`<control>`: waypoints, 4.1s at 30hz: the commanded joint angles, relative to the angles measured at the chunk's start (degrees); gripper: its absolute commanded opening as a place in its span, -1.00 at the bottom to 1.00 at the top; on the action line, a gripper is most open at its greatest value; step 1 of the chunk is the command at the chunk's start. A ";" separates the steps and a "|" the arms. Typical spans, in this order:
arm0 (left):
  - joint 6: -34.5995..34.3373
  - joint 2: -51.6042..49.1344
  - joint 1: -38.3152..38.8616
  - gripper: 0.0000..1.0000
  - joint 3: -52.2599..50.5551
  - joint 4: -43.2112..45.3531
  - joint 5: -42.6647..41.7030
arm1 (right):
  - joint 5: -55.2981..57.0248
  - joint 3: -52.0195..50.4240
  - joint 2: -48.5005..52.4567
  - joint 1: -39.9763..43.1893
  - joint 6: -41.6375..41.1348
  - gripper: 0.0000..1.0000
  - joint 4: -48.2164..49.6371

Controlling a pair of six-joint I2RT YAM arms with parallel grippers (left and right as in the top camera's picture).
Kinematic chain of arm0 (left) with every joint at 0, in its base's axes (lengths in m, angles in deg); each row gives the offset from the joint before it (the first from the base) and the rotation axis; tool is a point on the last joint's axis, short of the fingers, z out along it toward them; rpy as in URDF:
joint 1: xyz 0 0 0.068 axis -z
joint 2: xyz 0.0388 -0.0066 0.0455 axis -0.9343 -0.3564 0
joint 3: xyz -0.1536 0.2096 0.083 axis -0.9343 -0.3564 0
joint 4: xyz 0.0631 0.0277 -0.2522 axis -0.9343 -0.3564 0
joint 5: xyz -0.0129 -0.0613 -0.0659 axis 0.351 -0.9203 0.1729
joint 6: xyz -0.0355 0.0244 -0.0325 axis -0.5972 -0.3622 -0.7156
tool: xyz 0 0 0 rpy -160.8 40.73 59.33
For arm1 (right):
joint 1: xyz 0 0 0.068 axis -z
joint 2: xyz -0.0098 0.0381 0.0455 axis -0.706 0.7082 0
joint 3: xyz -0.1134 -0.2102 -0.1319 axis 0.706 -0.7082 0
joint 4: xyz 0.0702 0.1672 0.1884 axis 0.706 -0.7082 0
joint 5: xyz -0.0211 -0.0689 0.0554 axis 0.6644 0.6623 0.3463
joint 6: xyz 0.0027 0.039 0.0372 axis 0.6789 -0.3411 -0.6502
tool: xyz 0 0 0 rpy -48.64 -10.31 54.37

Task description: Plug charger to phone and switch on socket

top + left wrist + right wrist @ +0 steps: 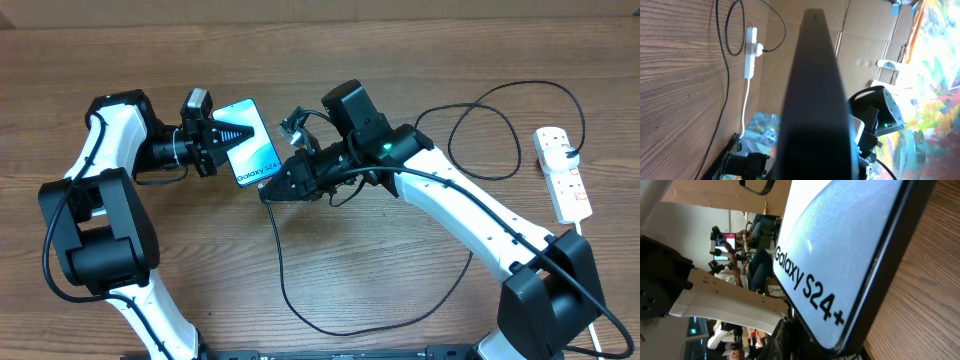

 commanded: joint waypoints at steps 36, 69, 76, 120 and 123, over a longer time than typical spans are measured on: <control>3.37 2.05 -0.09 -0.92 0.90 -0.20 -2.69 | -0.46 0.44 0.22 1.99 -6.75 -0.93 1.88; 7.13 2.05 -0.09 -0.92 0.90 -0.22 -2.71 | 7.74 0.44 1.42 1.97 -14.27 -0.93 9.38; 7.89 2.05 -0.09 -0.91 0.90 -0.24 -2.71 | 10.49 0.44 1.57 1.97 -14.10 -0.93 12.79; 9.38 2.05 2.14 -0.92 0.90 -0.22 6.10 | 1.14 0.44 1.95 6.75 -9.51 -0.93 14.88; 9.35 2.05 2.14 -0.91 0.87 -0.22 6.01 | 1.14 0.44 1.95 6.75 -9.49 -0.39 14.60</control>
